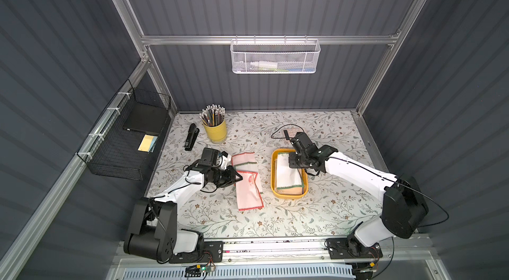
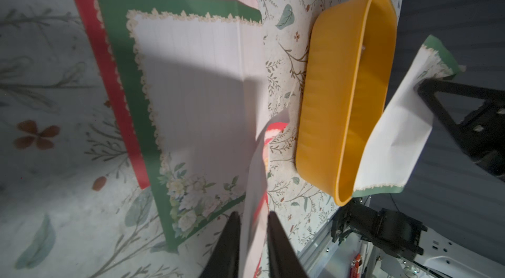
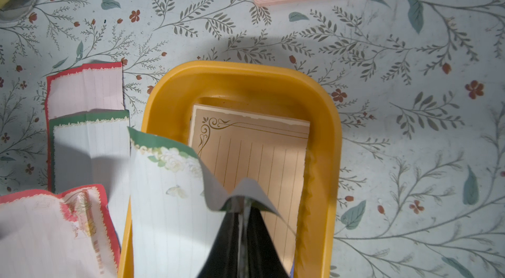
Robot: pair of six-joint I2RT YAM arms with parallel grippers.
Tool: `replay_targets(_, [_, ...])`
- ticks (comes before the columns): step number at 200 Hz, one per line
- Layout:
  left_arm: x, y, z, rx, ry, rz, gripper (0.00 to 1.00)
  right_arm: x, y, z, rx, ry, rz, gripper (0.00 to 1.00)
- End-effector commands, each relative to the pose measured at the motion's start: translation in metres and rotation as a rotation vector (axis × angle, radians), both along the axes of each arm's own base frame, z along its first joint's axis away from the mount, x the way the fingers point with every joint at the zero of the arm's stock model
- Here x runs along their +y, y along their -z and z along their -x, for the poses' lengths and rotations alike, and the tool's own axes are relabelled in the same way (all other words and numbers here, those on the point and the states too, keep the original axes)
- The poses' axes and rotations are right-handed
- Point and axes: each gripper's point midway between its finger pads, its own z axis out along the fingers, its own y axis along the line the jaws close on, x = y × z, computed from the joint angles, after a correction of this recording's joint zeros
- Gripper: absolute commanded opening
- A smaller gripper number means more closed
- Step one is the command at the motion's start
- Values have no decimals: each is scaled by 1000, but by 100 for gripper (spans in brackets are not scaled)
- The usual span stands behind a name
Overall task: Take out the stationery paper from the storage box
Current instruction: Place the stationery paper at the center of the board.
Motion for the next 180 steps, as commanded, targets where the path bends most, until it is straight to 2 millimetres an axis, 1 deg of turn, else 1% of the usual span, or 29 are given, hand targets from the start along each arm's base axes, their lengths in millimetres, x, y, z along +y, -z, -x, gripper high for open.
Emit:
replay_targets(1, [6, 23, 3, 42, -23, -42, 41, -2, 8, 1, 11, 5, 19, 13])
replay_targets(16, [11, 31, 4, 59, -21, -82, 52, -3, 10, 1, 17, 9, 29, 13])
replay_targets(27, [17, 33, 2, 61, -35, -128, 60, -3, 11, 1, 19, 7, 32, 12])
replay_targets(38, [22, 29, -4, 41, -51, -157, 64, -3, 11, 0, 20, 10, 31, 12])
replay_targets(47, [26, 22, -12, 21, -77, -186, 68, -2, 11, 0, 21, 8, 29, 12])
replay_targets(56, [30, 8, -25, -23, -102, -214, 71, -1, 12, 0, 22, 6, 28, 12])
replay_targets(63, [33, -5, -35, -62, -122, -226, 72, 0, 11, -1, 23, 6, 26, 12])
replay_targets(76, [39, -35, -56, -159, -164, -260, 74, 1, 11, -2, 22, 4, 25, 12])
replay_targets(77, [42, -38, -59, -172, -175, -274, 74, 1, 11, -2, 22, 4, 26, 12])
replay_targets(91, [53, -71, -81, -273, -240, -325, 74, 2, 7, -4, 18, 2, 28, 12])
replay_targets(104, [57, -104, -97, -368, -289, -324, 73, 2, 0, -6, 3, 3, 27, 12])
replay_targets(112, [57, -122, -105, -416, -307, -311, 71, 2, -5, -7, -8, 2, 26, 12])
replay_targets(118, [54, -135, -112, -456, -311, -289, 71, 1, -10, -8, -21, 2, 29, 12])
replay_targets(126, [46, -146, -118, -490, -295, -247, 70, -1, -17, -10, -42, 8, 29, 12])
replay_targets(134, [33, -152, -124, -514, -254, -186, 68, -2, -26, -12, -64, 10, 27, 12])
replay_targets(137, [28, -152, -126, -516, -237, -163, 68, -2, -30, -13, -72, 11, 24, 12])
replay_targets(140, [21, -154, -125, -523, -207, -123, 67, -2, -33, -13, -79, 9, 21, 12])
replay_targets(149, [3, -153, -126, -529, -137, -39, 66, -1, -44, -14, -100, 5, 5, 12])
replay_targets(159, [-13, -145, -126, -504, -85, 57, 64, 0, -56, -14, -122, 2, -12, 12])
replay_targets(180, [-32, -133, -128, -477, -34, 183, 59, -1, -76, -15, -159, 7, -33, 13])
